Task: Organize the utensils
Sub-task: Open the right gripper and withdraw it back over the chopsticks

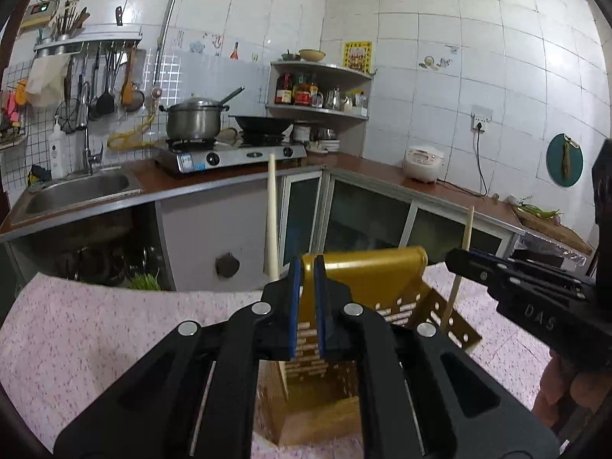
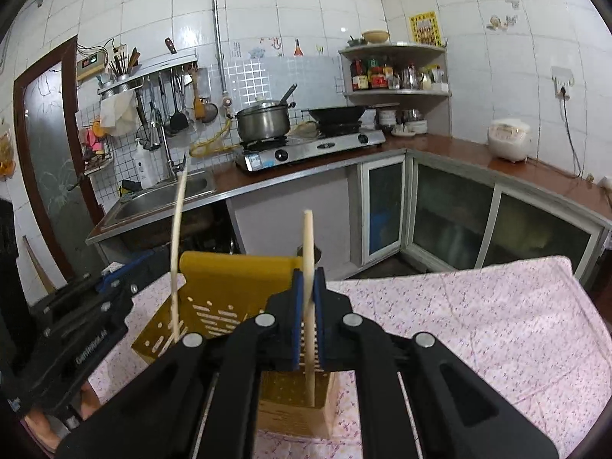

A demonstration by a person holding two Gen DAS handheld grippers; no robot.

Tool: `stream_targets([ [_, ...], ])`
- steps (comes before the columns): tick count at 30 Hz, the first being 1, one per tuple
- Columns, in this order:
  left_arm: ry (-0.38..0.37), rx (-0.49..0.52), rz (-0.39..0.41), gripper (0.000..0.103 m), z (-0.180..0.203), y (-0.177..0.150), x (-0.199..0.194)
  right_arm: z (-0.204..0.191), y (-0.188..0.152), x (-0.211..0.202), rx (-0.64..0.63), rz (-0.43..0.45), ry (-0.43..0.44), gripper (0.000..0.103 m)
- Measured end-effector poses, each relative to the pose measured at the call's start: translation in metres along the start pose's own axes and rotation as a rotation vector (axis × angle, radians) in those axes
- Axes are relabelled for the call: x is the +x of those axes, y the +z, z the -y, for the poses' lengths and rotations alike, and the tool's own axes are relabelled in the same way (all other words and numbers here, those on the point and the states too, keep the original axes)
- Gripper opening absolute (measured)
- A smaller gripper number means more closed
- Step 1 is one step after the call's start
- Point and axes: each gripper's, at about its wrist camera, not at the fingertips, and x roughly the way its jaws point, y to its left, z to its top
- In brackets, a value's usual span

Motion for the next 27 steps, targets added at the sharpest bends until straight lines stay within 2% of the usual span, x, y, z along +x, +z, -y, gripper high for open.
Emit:
stream_targets([
  [5, 0.003, -0.042, -0.033, 0.009, -0.008, -0.004, -0.006, 0.005, 0.001, -0.007, 0.016, -0.021, -0.007, 0.008],
  [6, 0.005, -0.045, -0.040, 0.012, -0.009, -0.004, -0.008, 0.007, 0.002, -0.011, 0.025, -0.028, -0.005, 0.013],
  [7, 0.008, -0.053, -0.050, 0.025, -0.011, -0.004, -0.012, 0.009, 0.002, -0.015, 0.035, -0.035, 0.003, 0.020],
  [8, 0.018, -0.066, -0.062, 0.046, -0.013, -0.003, -0.016, 0.011, 0.002, -0.019, 0.039, -0.035, 0.003, 0.039],
  [9, 0.025, -0.081, -0.065, 0.054, -0.015, -0.003, -0.021, 0.013, 0.002, -0.025, 0.042, -0.028, -0.004, 0.047],
  [11, 0.035, -0.105, -0.076, 0.074, -0.020, -0.002, -0.033, 0.016, 0.000, -0.038, 0.038, -0.017, -0.016, 0.047],
  [16, 0.082, -0.120, -0.141, 0.096, -0.029, -0.007, -0.066, 0.026, -0.018, -0.068, 0.049, -0.070, -0.052, 0.053],
  [20, 0.097, -0.134, -0.256, 0.098, -0.035, -0.027, -0.090, 0.026, -0.050, -0.094, 0.006, -0.130, -0.085, 0.069],
  [24, 0.104, -0.131, -0.352, 0.098, -0.036, -0.055, -0.111, 0.024, -0.084, -0.115, -0.005, -0.190, -0.109, 0.071],
  [27, 0.082, -0.173, -0.411, 0.098, -0.039, -0.080, -0.128, 0.023, -0.109, -0.122, 0.010, -0.247, -0.097, 0.071],
])
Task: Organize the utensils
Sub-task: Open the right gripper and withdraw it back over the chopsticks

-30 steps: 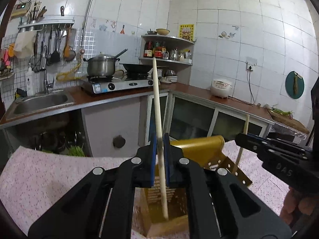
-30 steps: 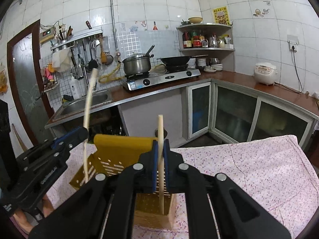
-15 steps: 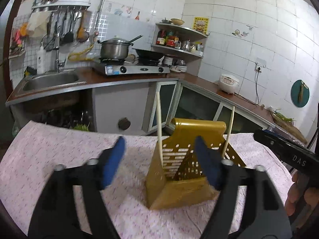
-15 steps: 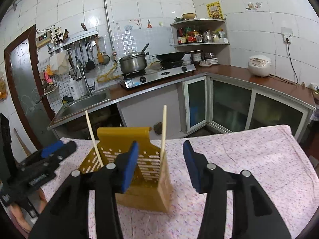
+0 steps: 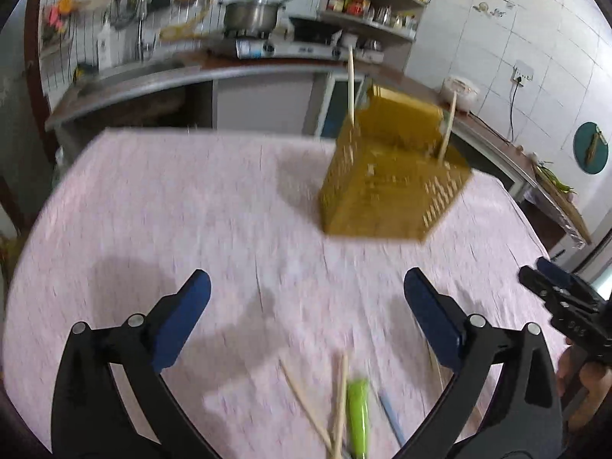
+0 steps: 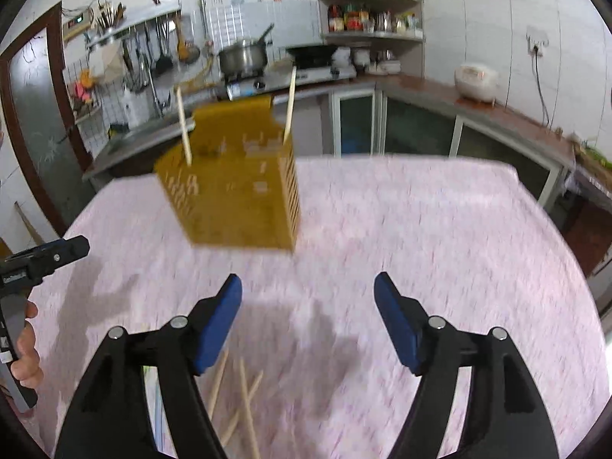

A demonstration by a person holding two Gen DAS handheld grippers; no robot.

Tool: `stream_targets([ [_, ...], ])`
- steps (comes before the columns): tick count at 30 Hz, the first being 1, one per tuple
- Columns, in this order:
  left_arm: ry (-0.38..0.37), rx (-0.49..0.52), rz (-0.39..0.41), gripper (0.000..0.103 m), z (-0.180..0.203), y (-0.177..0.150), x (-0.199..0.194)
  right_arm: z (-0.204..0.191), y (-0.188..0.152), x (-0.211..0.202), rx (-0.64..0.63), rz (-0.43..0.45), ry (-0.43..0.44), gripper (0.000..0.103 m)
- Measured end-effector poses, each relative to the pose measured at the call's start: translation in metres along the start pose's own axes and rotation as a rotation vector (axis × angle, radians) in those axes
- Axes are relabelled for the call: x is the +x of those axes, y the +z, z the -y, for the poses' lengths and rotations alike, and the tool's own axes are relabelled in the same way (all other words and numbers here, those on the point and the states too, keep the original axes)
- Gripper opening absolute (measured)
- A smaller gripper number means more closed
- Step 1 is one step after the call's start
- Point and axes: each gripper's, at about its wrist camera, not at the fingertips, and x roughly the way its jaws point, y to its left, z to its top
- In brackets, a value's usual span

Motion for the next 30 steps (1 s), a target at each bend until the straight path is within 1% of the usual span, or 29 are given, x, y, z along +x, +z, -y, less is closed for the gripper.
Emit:
stream_targets([
  [1, -0.016, -0.010, -0.025, 0.098, -0.002, -0.012, -0.002, -0.002, -0.012, 0.001, 0.005, -0.028, 0.001, 0.071],
  [3, -0.033, -0.014, -0.048, 0.098, -0.003, -0.030, -0.005, -0.003, -0.026, 0.004, 0.000, -0.062, 0.020, 0.071],
  [7, -0.012, 0.005, -0.071, 0.098, -0.001, -0.061, -0.010, -0.008, -0.053, 0.009, -0.016, -0.110, 0.022, 0.071],
  [9, -0.009, 0.009, -0.077, 0.098, 0.000, -0.070, -0.010, -0.011, -0.066, 0.010, -0.027, -0.129, 0.026, 0.071],
  [12, -0.004, -0.005, -0.108, 0.098, -0.002, -0.085, -0.006, -0.016, -0.080, 0.011, -0.053, -0.151, 0.028, 0.071],
  [15, -0.007, -0.026, -0.127, 0.098, -0.005, -0.093, -0.004, -0.019, -0.086, 0.012, -0.066, -0.162, 0.022, 0.071],
  [18, 0.017, -0.035, -0.139, 0.098, -0.007, -0.096, -0.004, -0.019, -0.090, 0.009, -0.064, -0.170, 0.013, 0.071],
  [25, 0.036, -0.024, -0.159, 0.096, -0.008, -0.098, 0.001, -0.024, -0.091, 0.009, -0.093, -0.188, -0.003, 0.069],
  [26, 0.040, -0.017, -0.159, 0.096, -0.006, -0.097, 0.002, -0.025, -0.090, 0.009, -0.099, -0.191, -0.003, 0.068],
  [27, 0.043, -0.013, -0.160, 0.095, -0.005, -0.097, 0.003, -0.026, -0.090, 0.010, -0.105, -0.194, -0.003, 0.063],
  [29, 0.054, 0.000, -0.170, 0.089, -0.003, -0.095, 0.005, -0.027, -0.090, 0.014, -0.108, -0.210, 0.002, 0.057],
  [30, 0.058, 0.006, -0.180, 0.087, -0.002, -0.094, 0.008, -0.027, -0.089, 0.016, -0.102, -0.220, 0.007, 0.056],
])
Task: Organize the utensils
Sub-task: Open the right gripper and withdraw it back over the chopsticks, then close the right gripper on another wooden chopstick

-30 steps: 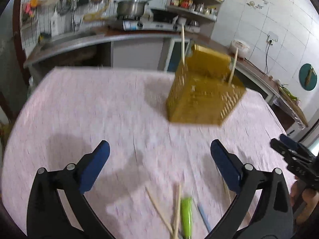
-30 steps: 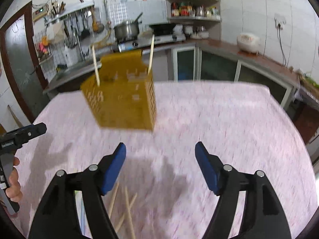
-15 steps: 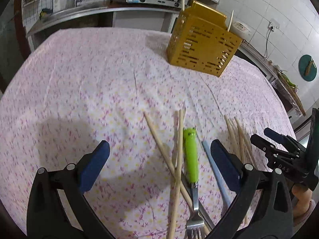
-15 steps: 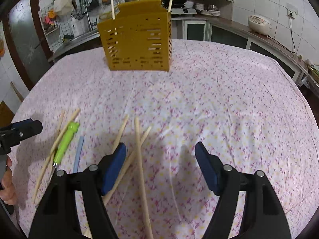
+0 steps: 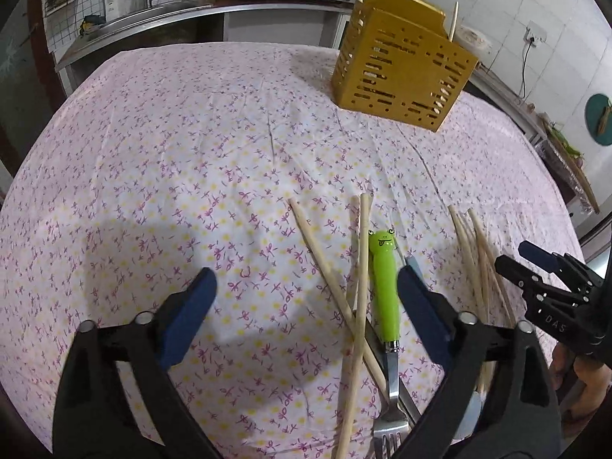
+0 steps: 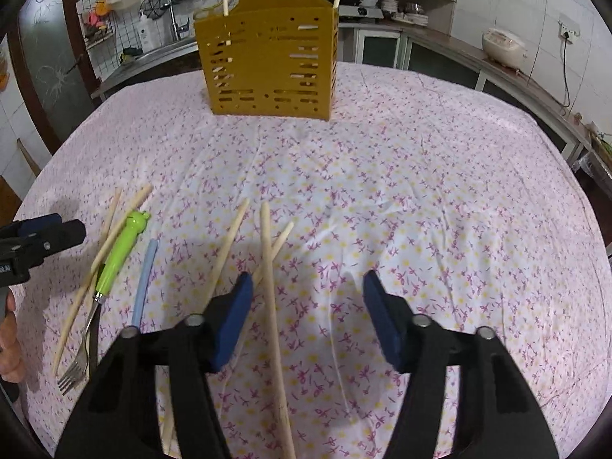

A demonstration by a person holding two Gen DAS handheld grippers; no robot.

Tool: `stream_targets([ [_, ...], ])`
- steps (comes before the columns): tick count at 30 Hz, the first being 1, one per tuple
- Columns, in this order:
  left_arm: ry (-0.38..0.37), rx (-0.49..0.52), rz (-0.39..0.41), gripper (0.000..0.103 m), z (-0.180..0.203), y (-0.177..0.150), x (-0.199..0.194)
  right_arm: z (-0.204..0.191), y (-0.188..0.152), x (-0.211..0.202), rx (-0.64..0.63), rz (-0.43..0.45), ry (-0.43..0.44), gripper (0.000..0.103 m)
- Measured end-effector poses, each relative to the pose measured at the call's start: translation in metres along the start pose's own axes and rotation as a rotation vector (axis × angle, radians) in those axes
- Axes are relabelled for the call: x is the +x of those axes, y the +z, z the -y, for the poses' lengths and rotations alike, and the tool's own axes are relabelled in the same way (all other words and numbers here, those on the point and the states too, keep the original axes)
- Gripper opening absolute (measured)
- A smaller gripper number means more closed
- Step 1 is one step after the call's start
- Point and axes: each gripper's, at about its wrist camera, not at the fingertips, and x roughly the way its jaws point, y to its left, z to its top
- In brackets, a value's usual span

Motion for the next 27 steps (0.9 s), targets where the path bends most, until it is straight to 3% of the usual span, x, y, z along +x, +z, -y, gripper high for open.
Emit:
stream_targets([
  [5, 0.026, -0.008, -0.052, 0.071, 0.002, 0.009, 0.013, -0.004, 0.012, 0.005, -0.013, -0.007, 0.026, 0.047],
  [16, 0.071, -0.004, -0.140, 0.048, 0.004, 0.024, 0.038, -0.017, 0.033, 0.018, -0.057, -0.036, 0.045, 0.029],
  [22, 0.097, 0.003, -0.163, 0.042, 0.007, 0.033, 0.046, -0.023, 0.037, 0.034, -0.080, -0.090, 0.047, 0.022],
  [27, 0.127, 0.049, -0.186, 0.037, 0.016, 0.038, 0.053, -0.020, 0.043, 0.039, -0.078, -0.104, 0.027, 0.009],
])
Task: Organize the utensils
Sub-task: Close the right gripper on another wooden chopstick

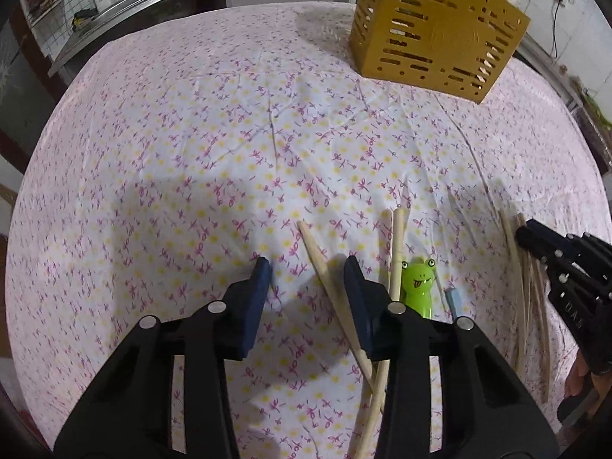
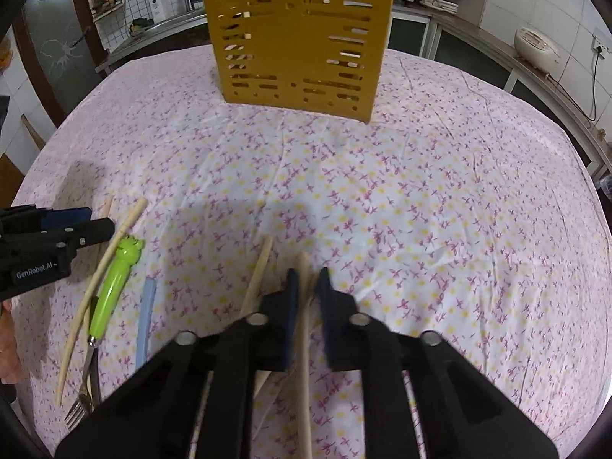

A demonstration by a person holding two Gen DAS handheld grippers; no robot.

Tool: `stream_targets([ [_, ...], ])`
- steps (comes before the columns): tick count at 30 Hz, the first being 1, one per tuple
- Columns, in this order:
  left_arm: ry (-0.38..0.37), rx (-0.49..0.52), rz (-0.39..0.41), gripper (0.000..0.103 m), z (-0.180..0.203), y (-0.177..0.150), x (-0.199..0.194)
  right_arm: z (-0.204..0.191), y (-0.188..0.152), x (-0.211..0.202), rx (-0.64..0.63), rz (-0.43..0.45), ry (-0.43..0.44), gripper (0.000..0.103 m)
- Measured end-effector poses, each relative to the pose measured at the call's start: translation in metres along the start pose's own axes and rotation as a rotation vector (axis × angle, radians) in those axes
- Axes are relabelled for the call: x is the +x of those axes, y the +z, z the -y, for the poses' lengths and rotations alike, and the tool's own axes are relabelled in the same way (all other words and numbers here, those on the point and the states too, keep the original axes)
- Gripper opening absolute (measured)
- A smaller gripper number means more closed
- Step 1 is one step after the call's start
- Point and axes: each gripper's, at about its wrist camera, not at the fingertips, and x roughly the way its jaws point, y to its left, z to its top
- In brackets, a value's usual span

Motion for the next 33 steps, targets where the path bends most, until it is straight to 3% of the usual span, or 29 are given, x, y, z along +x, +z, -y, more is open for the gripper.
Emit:
stream_targets([
  [8, -0.019, 0.001, -0.030, 0.012, 0.001, 0.019, 0.007, 0.012, 0.005, -0.004, 0.051, 0.003, 0.016, 0.008],
  [15, -0.033, -0.020, -0.038, 0.010, -0.002, 0.029, 0.010, 0.029, 0.002, -0.011, 0.106, 0.010, 0.052, 0.008],
  [30, -0.088, -0.044, 0.010, 0.008, -0.013, 0.029, -0.023, 0.060, 0.010, -0.012, 0.202, 0.022, 0.080, 0.008],
  [33, -0.095, -0.035, 0.025, 0.000, -0.013, 0.028, -0.028, 0.061, 0.012, -0.015, 0.200, 0.030, 0.078, 0.008],
])
